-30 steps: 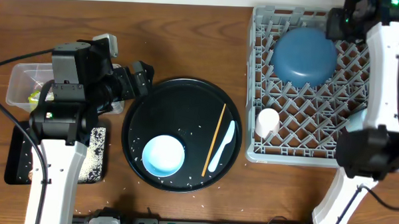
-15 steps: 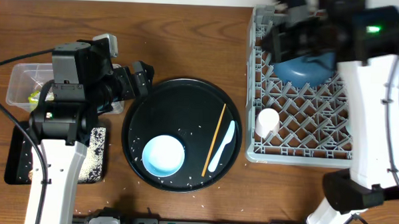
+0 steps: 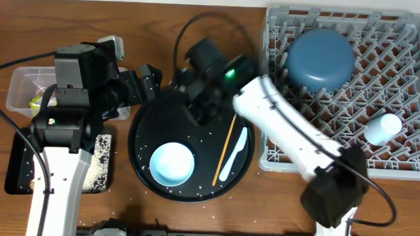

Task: Sort waste into correct bins and load items into the dishwasher rack
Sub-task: 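Move the right gripper to the small light-blue bowl on the round tray, then grasp the light-blue bowl's rim with the right gripper and lift it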

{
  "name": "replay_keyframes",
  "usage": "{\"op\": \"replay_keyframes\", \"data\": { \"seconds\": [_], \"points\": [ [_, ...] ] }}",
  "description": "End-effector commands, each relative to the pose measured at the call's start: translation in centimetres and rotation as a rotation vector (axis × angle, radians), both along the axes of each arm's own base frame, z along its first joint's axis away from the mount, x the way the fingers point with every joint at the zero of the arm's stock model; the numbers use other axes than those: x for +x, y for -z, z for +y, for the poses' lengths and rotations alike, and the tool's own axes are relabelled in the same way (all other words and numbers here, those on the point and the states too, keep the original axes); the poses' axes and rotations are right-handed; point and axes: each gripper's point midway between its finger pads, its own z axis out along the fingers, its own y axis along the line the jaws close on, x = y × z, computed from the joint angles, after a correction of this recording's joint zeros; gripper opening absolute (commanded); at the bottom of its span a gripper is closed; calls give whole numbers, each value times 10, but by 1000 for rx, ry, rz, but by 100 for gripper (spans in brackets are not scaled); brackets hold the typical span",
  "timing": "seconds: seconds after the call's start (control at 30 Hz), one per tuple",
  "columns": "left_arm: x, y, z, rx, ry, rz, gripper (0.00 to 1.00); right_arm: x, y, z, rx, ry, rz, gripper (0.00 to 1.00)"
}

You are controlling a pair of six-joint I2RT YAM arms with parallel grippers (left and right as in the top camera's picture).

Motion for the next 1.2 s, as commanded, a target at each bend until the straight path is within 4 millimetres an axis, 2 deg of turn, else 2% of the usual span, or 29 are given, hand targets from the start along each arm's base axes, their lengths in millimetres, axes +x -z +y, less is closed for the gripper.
{"op": "replay_keyframes", "data": {
  "seconds": [0.0, 0.1, 0.23, 0.47, 0.6, 0.87, 1.03, 1.17],
  "points": [
    [1, -12, 0, -3, 7, -31, 98, -26, 31, 12, -33, -13, 57, 23],
    [1, -12, 0, -3, 7, -31, 98, -41, 53, 19, -42, -23, 71, 24],
    [1, -12, 0, -3, 6, -31, 98, -49, 75, 15, -92, 36, 93, 25],
    [1, -12, 0, -3, 6, -31, 98, -58, 100, 8, -106, 75, 135, 30],
    [1, -12, 0, -3, 6, -31, 98, -65, 100, 13, -76, 58, 170, 31],
    [1, -12, 0, -3, 6, -31, 98, -68, 99, 12, -73, 46, 178, 34],
    [1, -12, 0, -3, 6, -31, 98, -58, 87, 19, -16, 47, 177, 34],
    [1, -12, 0, -3, 6, -31, 98, -41, 69, 14, 3, 81, 163, 35]
  ]
}}
